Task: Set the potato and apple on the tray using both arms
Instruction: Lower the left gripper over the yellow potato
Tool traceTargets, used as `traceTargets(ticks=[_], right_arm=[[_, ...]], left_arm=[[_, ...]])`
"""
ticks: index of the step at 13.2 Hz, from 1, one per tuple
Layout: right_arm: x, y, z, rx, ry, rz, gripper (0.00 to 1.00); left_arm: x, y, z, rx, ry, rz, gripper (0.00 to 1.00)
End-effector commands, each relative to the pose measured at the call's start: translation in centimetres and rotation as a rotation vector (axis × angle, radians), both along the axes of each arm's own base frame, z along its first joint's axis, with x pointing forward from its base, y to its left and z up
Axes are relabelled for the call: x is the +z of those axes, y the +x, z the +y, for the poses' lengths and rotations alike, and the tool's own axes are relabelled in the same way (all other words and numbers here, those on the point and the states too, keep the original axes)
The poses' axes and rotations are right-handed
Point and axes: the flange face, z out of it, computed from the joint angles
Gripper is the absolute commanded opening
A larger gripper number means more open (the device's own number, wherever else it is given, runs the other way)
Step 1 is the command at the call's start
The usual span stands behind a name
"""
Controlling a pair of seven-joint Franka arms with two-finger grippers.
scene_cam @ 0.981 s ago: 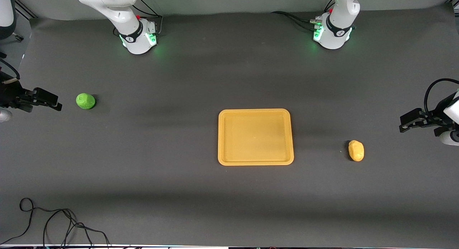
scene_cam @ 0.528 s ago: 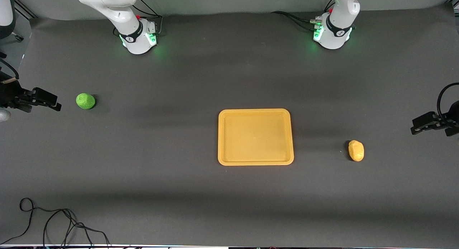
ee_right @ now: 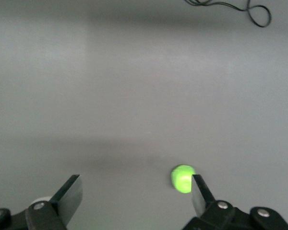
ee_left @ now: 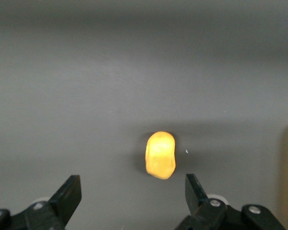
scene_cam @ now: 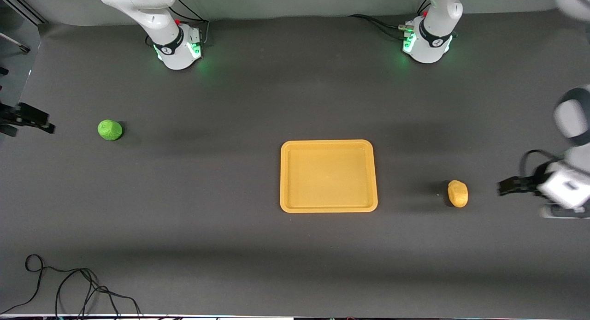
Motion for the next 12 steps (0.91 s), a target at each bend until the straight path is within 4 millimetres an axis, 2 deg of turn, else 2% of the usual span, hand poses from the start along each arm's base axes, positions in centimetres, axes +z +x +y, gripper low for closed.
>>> traceTargets(ticks=[1,3,4,6,8,10,12], right_arm=[[-2.6,-5.3,-4.9,0.024,0.026,-0.026,1.00],[-4.4,-8.0,-7.0,0.013,0.037,-0.022,1.00],[-5.0,-9.4,-7.5,0.011,0.022,-0.016,1.00],[-6.1,-12.0,-6.8,0.015,0.036,-0.011,1.00],[-6.5,-13.0,-6.4,0.014,0.043,-0.007,1.00],[-7.6,-12.8,-6.2,0.020,0.041,0.019,1.00],[-9.5,-12.6,-5.8,0.025,0.041,0.028,1.00]], left_arm=[[-7.4,-2.4,-3.2,-0.041,0.005,0.065,0.98],[-11.5,-2.4,-4.5,-0.067,0.004,0.111,0.97],[-12.7,-2.0,-4.8,-0.083,0.012,0.098,0.96],[-14.1,-1.2,-5.0,-0.164,0.072,0.090,0.94],[-15.3,0.0,-4.5,-0.204,0.117,0.092,0.89],[-17.1,0.0,-4.0,-0.202,0.119,0.113,0.73],[-17.3,0.0,-3.3,-0.195,0.108,0.121,0.49]])
